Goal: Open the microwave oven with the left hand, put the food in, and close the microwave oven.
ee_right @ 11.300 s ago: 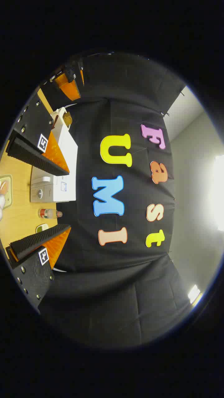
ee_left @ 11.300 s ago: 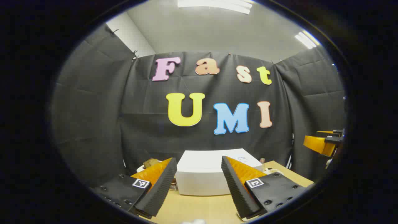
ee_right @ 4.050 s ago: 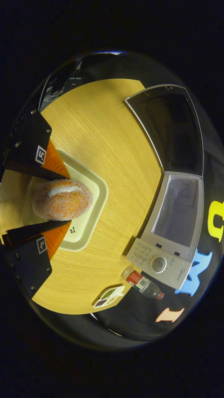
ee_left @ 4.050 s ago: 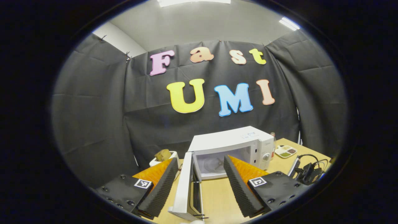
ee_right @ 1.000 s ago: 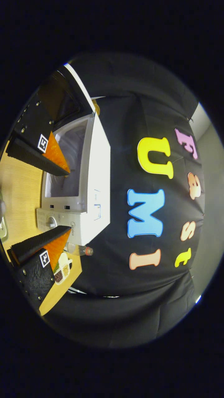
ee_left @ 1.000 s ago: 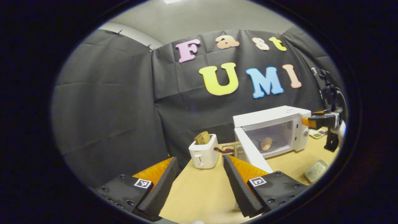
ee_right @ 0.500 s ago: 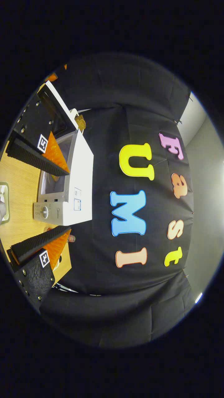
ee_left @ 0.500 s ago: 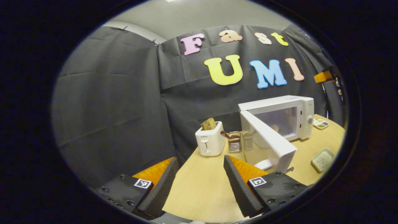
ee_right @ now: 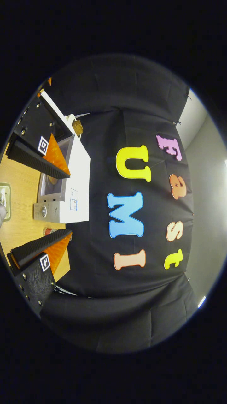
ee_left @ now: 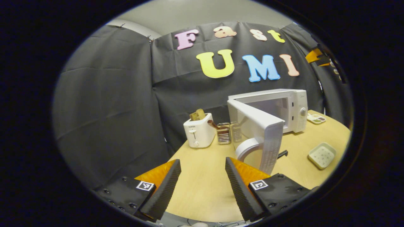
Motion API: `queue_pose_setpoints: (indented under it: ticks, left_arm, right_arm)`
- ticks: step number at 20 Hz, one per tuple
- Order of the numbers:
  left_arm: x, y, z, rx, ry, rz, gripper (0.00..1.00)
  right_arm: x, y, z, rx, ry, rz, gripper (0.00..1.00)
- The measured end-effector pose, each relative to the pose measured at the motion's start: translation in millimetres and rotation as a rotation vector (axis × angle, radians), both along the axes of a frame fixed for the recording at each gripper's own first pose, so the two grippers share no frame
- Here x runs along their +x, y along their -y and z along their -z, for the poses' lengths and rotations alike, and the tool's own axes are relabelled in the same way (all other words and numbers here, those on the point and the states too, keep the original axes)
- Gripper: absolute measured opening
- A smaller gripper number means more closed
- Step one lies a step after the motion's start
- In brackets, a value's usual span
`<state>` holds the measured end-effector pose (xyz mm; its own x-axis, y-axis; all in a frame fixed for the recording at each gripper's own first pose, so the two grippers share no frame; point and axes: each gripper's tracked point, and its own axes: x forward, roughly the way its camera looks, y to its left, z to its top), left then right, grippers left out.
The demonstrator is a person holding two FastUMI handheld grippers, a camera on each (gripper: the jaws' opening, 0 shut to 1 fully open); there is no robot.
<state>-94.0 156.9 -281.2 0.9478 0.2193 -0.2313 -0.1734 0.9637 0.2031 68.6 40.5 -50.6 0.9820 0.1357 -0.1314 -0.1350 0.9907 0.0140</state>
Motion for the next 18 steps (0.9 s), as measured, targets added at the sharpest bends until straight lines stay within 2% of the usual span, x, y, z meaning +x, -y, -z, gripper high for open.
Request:
queue_pose_setpoints:
  ticks: [5, 8, 12, 13, 18]
  left_arm:
    - [11.5, 68.3, 4.7, 0.012, -0.013, 0.111, 0.94]
    - [24.2, 119.3, 8.3, -0.029, -0.009, 0.202, 0.94]
    - [50.2, 171.1, 12.6, -0.085, -0.012, 0.262, 0.94]
    - [59.3, 182.5, 12.6, -0.093, -0.008, 0.276, 0.98]
    - [104.4, 236.7, 11.7, -0.117, 0.000, 0.349, 0.94]
  right_arm:
    - [-2.8, 24.4, 6.9, 0.017, -0.022, 0.033, 0.98]
    - [-4.2, 42.6, 11.3, 0.002, -0.030, 0.053, 0.98]
    - [-7.7, 67.4, 17.1, -0.025, -0.044, 0.082, 0.98]
    - [-7.8, 75.4, 17.2, -0.027, -0.049, 0.093, 0.98]
    - [-6.0, 114.7, 22.2, -0.051, -0.063, 0.154, 0.98]
